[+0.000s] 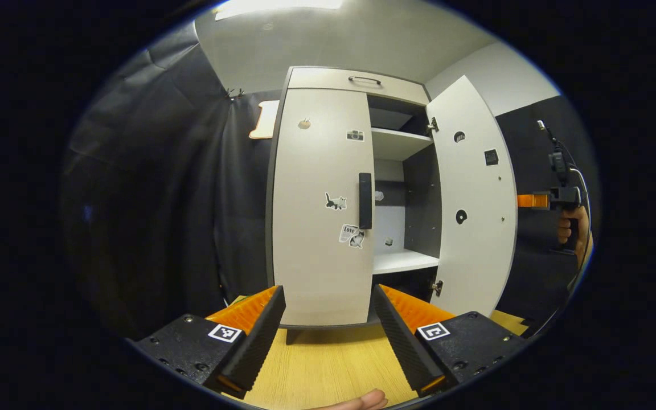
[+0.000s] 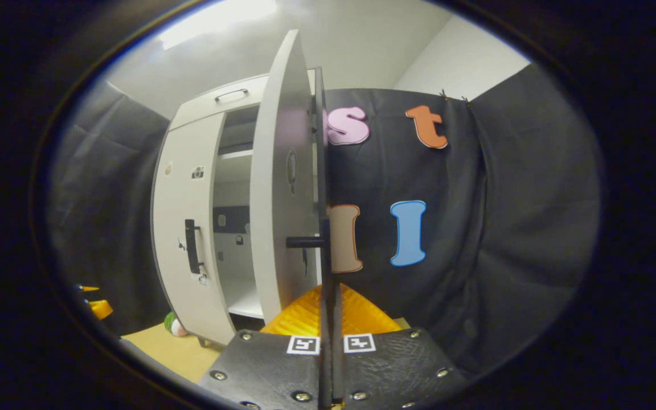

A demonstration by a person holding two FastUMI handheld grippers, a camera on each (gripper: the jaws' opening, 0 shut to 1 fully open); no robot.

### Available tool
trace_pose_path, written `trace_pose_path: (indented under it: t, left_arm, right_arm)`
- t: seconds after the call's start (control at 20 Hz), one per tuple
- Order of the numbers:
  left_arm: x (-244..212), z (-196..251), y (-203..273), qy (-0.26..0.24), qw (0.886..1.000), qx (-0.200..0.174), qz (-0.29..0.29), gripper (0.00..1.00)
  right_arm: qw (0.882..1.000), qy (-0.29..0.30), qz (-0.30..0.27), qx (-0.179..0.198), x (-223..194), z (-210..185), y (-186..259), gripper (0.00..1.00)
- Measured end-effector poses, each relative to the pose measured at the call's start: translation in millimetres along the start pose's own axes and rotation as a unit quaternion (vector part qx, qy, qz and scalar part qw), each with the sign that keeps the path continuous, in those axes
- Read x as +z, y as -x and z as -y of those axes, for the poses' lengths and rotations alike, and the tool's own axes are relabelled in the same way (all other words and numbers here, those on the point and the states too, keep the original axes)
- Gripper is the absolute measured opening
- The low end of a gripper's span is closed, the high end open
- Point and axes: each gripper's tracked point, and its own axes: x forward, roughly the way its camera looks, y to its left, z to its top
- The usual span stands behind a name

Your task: Open the right door of the double-door shoe cabinet with the right hand, and open the left door with the left hand.

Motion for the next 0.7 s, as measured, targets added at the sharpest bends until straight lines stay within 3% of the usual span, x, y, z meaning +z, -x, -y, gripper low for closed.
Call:
trace_pose_path:
  t: [0.05,0.2,0.35,0.5,0.7]
  left_arm:
    - [3,-3,-4,-0.002,1.0,0.006,0.0,0.96]
    - [8,-2,-22,0.001,1.0,0.005,-0.004,0.96]
    - [14,5,-44,0.005,1.0,-0.002,-0.013,0.96]
    - [26,8,-70,0.004,1.0,0.005,-0.004,0.97]
    - [42,19,-111,0.0,1.0,0.011,-0.004,0.96]
  right_arm:
    - [1.0,0.009,0.01,-0.005,2,3,6,0.06]
    - [0.999,0.021,0.032,-0.009,3,-2,27,0.47]
    - [0.997,0.048,0.056,-0.01,3,-15,48,0.98]
    - [0.994,0.062,0.073,-0.047,-3,-14,73,0.97]
    - [0.998,-0.008,0.055,-0.032,-34,-46,105,0.98]
